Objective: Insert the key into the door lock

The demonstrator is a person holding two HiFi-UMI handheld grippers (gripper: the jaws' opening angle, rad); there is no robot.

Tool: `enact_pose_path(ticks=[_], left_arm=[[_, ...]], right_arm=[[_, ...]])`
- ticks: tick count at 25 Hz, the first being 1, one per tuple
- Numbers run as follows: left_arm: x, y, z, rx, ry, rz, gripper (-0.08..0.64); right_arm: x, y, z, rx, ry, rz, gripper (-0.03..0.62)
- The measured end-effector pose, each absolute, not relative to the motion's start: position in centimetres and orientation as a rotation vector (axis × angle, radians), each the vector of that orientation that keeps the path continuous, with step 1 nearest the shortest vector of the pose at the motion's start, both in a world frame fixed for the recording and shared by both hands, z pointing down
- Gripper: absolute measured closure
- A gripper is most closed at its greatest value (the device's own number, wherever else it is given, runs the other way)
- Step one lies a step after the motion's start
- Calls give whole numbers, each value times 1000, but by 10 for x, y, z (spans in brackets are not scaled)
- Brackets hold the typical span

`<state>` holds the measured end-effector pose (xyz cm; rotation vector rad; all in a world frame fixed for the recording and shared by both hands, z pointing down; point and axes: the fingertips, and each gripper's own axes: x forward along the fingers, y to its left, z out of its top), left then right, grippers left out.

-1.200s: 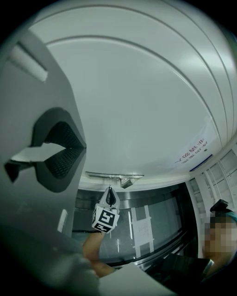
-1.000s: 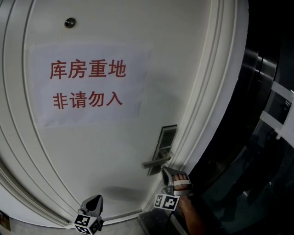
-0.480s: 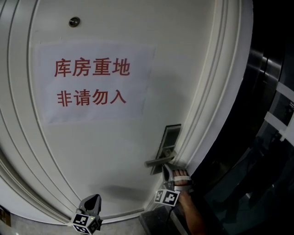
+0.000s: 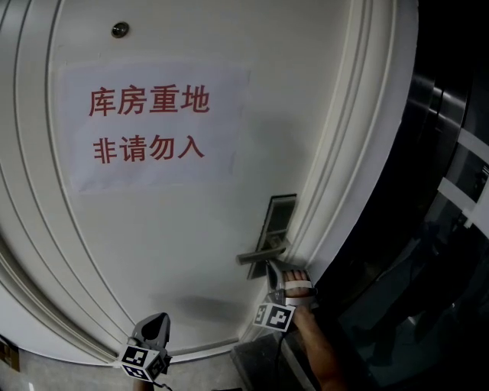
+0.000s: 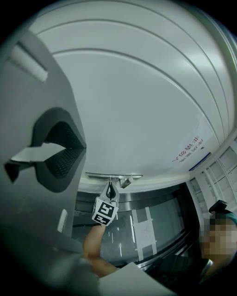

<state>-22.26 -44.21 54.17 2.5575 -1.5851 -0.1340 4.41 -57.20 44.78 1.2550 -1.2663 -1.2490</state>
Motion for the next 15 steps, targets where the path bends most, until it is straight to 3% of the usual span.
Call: enact_pose_path(ticks=[15], left_arm=[[-205,-418,528,2603,-1565,-143,557]], right_arm=[[44,-574,446,1262,-1241,-1281,577]])
